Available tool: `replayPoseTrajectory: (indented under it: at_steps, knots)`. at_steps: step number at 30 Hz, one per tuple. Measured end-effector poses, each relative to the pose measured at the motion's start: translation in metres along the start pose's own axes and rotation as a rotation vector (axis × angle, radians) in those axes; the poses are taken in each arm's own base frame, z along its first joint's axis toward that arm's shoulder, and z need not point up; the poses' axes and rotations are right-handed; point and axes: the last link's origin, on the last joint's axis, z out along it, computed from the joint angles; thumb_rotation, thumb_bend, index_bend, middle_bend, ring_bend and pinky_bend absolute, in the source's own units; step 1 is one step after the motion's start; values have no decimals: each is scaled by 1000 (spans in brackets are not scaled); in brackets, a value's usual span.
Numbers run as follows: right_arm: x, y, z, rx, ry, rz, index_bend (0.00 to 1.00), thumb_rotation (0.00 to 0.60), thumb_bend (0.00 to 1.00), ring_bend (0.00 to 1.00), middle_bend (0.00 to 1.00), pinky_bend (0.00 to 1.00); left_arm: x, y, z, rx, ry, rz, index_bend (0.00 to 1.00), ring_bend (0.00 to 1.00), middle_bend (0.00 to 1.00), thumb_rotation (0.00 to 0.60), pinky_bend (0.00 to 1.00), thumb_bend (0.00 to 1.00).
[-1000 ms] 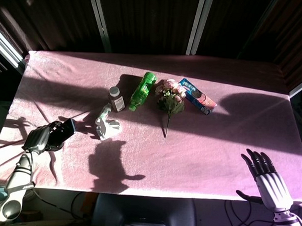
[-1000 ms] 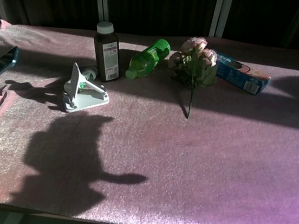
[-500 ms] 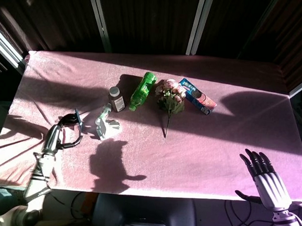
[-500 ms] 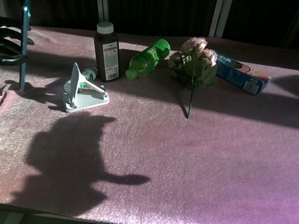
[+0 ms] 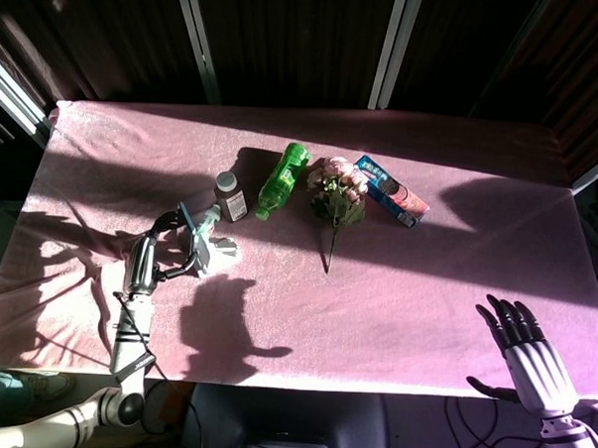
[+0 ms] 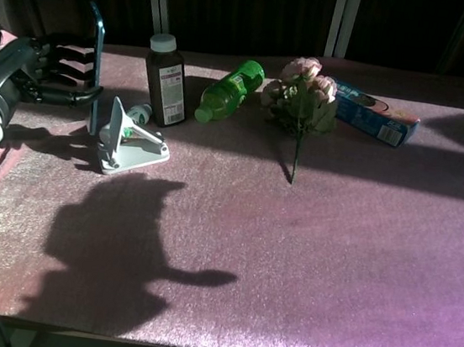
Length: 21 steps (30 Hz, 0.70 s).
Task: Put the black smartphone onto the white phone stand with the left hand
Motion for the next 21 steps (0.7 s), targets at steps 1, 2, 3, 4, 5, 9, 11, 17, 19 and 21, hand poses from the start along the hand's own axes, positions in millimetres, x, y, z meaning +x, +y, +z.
replayPoseTrajectory:
  at_steps: [1,2,3,4,5,9,11,17,19,21]
  knots:
    - [0,0,0,1,-1,-2,0,600,128,0,0,0,-1,0,0,2,7,-5,861,705,1000,600,239,461]
    - [0,0,0,0,-2,-3,0,600,128,0,0,0,-4,0,1,4,19,-14,862,705,1000,600,238,462]
    - [-1,0,0,0,-2,-4,0,600,128,0,0,0,-6,0,1,4,26,-22,861,705,1000,600,237,465]
    - [-1,0,0,0,-3,-4,0,600,128,0,0,0,-7,1,1,4,29,-31,861,705,1000,600,237,467]
    - [-1,0,1,-1,-4,-5,0,600,128,0,0,0,-9,1,0,3,29,-43,862,706,1000,600,236,469]
    - [-1,-1,1,-1,-6,-6,0,600,128,0,0,0,-17,4,-3,-4,21,-69,862,706,1000,600,234,471]
    - [-1,-1,1,-1,-5,-5,0,600,128,0,0,0,-19,4,-5,-4,15,-71,862,705,1000,600,233,471]
    - [0,0,0,-2,0,-3,0,600,128,0,0,0,-24,0,-8,0,2,-72,861,696,1000,600,228,471]
    - [0,0,0,0,-2,-3,0,600,128,0,0,0,-27,-2,-10,1,-4,-72,861,695,1000,600,227,470]
    - [0,0,0,0,-3,-4,0,600,127,0,0,0,-31,-4,-11,-6,-4,-61,861,694,1000,600,226,471]
